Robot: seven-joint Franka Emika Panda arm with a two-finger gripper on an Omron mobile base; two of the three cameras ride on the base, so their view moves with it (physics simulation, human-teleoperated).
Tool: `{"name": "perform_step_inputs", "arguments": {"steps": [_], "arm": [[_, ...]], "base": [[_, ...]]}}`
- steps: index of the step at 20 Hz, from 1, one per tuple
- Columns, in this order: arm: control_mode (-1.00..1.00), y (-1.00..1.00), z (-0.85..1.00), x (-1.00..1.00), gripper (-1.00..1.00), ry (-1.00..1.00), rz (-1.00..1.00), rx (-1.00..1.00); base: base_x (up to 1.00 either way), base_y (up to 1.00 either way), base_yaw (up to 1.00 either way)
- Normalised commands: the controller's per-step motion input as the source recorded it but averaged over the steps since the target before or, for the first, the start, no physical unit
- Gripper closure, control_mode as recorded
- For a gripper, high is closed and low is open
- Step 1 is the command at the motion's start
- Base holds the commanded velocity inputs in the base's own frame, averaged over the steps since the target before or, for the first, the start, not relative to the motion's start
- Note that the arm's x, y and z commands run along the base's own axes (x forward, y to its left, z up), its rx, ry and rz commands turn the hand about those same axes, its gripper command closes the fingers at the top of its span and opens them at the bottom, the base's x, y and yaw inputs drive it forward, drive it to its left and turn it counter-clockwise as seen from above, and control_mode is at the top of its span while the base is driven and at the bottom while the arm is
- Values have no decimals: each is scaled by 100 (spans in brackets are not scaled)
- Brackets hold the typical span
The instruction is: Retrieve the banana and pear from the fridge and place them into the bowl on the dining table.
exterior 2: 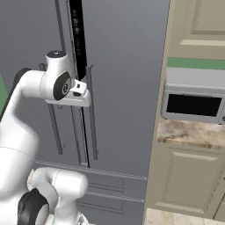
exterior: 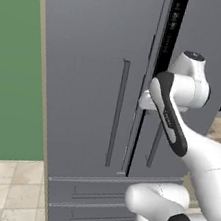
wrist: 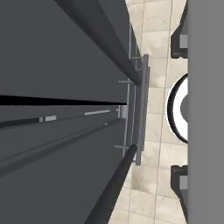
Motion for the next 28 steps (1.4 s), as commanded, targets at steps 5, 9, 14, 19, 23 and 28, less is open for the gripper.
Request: {"name": "perform_step_inputs", "arguments": {"steps": [5,9,14,19,23,28], "arm": [[-100,0,-5,-50,-100,-17,0,0],[-100,0,-10,-44,-100,-19,0,0],[-100,0,-8,-40,-100,-28,0,0],[-100,-5,-2,-40,-100,-33,0,0],[-100,-5,0,-18,-100,-20,-3,0],[-100,0,0,0,-100,0,-1,0]], "base": [[0,0,0],[0,0,0],[0,0,0],[0,0,0],[0,0,0],[0,0,0]]}}
